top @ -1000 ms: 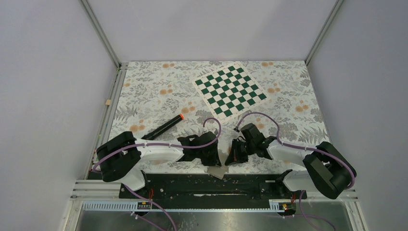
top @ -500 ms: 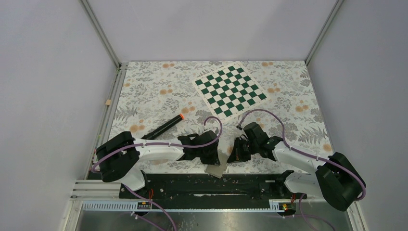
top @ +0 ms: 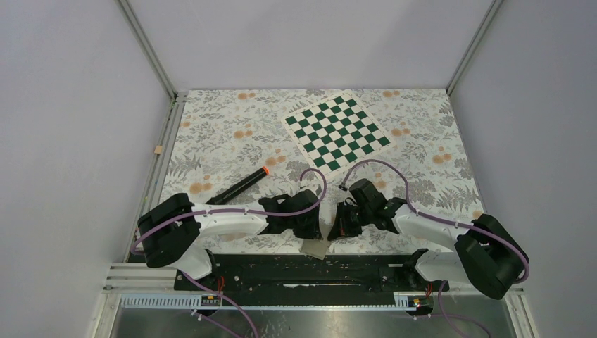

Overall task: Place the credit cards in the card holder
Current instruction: Close the card holder at the center of the board.

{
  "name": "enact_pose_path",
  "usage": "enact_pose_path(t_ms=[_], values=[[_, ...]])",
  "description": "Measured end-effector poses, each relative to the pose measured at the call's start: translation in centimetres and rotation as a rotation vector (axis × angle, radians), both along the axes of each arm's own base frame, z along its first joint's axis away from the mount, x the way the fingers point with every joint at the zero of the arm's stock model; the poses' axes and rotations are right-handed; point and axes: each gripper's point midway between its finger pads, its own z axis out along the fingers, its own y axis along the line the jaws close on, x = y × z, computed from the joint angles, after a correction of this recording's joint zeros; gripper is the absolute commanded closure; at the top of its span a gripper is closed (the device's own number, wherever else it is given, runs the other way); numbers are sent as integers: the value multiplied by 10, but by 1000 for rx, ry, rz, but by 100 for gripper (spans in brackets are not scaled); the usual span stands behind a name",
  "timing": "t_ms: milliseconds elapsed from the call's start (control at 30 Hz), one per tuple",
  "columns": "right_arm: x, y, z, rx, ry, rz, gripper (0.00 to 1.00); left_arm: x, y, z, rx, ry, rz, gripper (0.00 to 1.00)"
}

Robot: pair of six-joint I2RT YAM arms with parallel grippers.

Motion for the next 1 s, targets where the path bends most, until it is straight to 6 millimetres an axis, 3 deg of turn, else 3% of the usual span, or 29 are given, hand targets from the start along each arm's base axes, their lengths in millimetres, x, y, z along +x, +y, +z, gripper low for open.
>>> enact_pose_path(t_ms=[400, 800, 1000], values=[[-2, 11, -7, 3, 11, 23, 100, 2, 11, -8, 59, -14, 12, 100], [3, 26, -15, 20, 37, 21, 100, 7, 7, -11, 84, -17, 17, 100], [4, 34, -17, 24, 65, 32, 100, 8, 17, -11, 128, -28, 21, 65]])
